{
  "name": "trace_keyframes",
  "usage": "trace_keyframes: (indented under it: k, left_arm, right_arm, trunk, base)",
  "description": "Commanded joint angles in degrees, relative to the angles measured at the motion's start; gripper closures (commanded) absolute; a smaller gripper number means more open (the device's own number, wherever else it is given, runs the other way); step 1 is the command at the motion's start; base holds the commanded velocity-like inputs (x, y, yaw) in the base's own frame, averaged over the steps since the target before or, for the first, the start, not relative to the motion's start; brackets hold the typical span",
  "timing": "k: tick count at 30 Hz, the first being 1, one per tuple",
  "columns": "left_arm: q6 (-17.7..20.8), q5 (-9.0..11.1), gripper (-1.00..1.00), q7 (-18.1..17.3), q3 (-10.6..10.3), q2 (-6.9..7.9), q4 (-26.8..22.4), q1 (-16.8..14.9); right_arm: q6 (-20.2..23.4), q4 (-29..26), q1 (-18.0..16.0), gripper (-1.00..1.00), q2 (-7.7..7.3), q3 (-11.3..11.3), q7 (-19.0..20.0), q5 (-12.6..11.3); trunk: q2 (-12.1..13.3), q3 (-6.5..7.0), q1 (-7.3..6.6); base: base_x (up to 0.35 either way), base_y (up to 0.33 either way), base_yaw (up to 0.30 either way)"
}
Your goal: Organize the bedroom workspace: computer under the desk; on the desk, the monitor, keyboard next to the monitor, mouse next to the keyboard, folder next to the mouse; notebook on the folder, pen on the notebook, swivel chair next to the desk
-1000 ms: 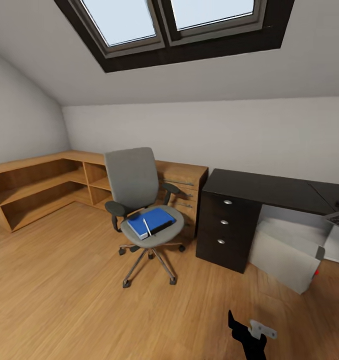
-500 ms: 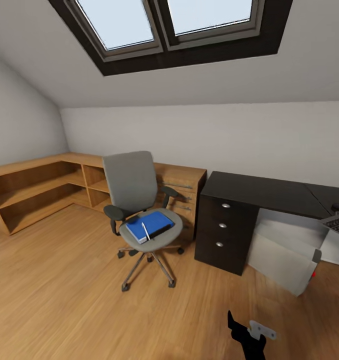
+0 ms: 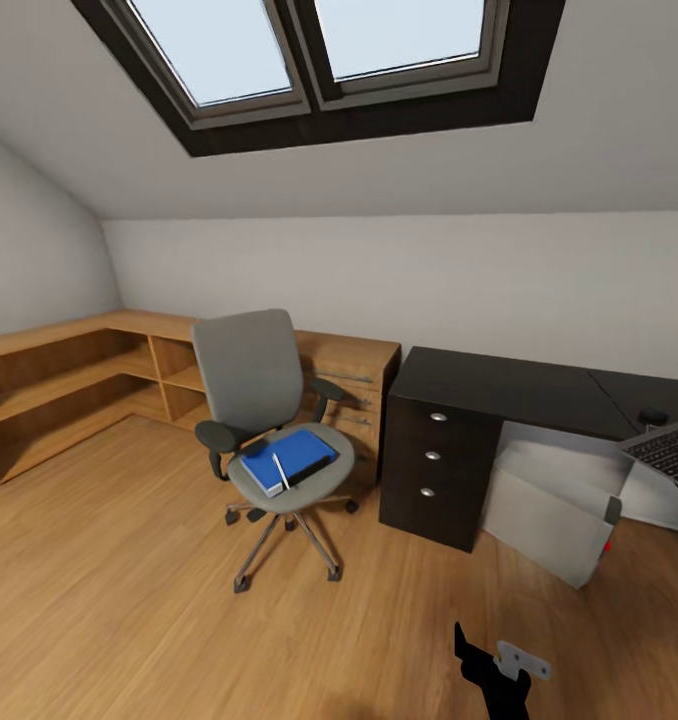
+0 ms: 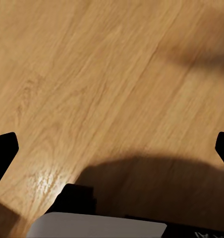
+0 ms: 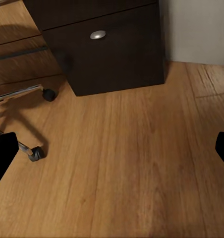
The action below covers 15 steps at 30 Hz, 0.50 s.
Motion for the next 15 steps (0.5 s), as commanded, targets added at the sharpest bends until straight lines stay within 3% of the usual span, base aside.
trace_keyframes:
  k: [1, 9, 15]
  left_arm:
    - [-0.1, 0.6, -1.00, 0.5, -0.5, 0.05, 0.0, 0.0]
    - [-0.1, 0.6, -1.00, 0.5, -0.5, 0.09, 0.0, 0.0]
    - [-0.1, -1.5, -1.00, 0.5, -0.5, 0.20, 0.0, 0.0]
  right_arm:
    - [-0.2, 0.1, -0.1, -1.00, 0.13, -0.2, 0.6, -0.6]
    - [-0.2, 0.1, 0.0, -1.00, 1.40, -0.2, 0.5, -0.6]
    - [-0.2, 0.1, 0.0, -1.00, 1.41, -0.2, 0.6, -0.5]
  trunk:
    - [0.4, 0.13, -0.23]
    - [3.6, 1.56, -1.99]
    - [6.0, 2.64, -3.31]
  base:
    - [0.007, 0.000, -0.002]
    - [0.086, 0.000, -0.004]
    - [0.112, 0.000, -0.181]
